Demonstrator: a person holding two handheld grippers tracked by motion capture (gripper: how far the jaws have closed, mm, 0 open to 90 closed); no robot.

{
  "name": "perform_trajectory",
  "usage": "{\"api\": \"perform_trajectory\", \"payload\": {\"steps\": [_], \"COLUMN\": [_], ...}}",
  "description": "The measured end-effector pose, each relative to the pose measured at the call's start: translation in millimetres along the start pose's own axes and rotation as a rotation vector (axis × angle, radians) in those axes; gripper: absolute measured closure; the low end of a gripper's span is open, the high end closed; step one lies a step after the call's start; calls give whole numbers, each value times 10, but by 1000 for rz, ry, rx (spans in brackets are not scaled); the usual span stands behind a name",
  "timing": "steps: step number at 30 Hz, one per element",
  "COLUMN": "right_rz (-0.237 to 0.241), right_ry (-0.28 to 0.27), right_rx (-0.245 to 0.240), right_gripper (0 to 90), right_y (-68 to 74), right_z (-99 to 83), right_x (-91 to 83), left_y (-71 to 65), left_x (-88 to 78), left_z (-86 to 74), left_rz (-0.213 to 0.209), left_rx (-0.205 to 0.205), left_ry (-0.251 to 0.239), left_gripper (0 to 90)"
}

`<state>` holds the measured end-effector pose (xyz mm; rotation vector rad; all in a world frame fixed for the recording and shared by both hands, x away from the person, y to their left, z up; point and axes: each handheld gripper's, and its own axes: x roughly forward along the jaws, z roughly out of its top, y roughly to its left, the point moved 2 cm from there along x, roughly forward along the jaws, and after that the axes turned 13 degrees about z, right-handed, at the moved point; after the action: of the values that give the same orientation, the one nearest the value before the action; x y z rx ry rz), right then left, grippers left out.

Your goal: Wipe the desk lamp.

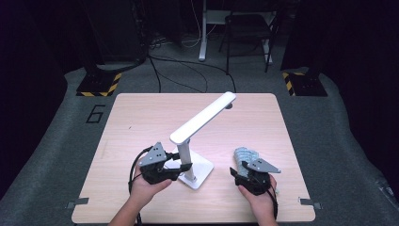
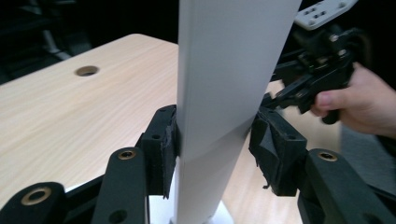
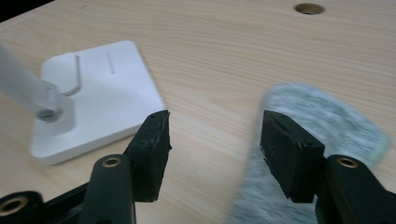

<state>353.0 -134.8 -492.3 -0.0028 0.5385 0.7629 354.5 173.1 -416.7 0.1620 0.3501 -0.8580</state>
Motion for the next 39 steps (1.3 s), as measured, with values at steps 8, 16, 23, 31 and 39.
{"api": "perform_trajectory", "payload": {"steps": [8,16,23,31,39], "right_rz": [151,290,335,328,327], "right_ry": [36,55,66,79,79], "right_rx": [-87,-130,-178,-173,-171], "right_gripper": [464,573,645,749,785], "right_y": [391,735,899,875,862], "right_z": [122,222,256,226,207], "right_x": [143,347,458,551,565], "left_y": [-7,-29,-22,-26,-60], "left_x": [-7,5,4,8,17], "left_z": [-5,2,-13,-13,-12], "left_rz": [-19,-3,-19,-17,-16], "left_rx": [6,23,18,28,28], "left_ry": [4,5,10,6,8], "left_gripper": [539,535,533,516,517]}}
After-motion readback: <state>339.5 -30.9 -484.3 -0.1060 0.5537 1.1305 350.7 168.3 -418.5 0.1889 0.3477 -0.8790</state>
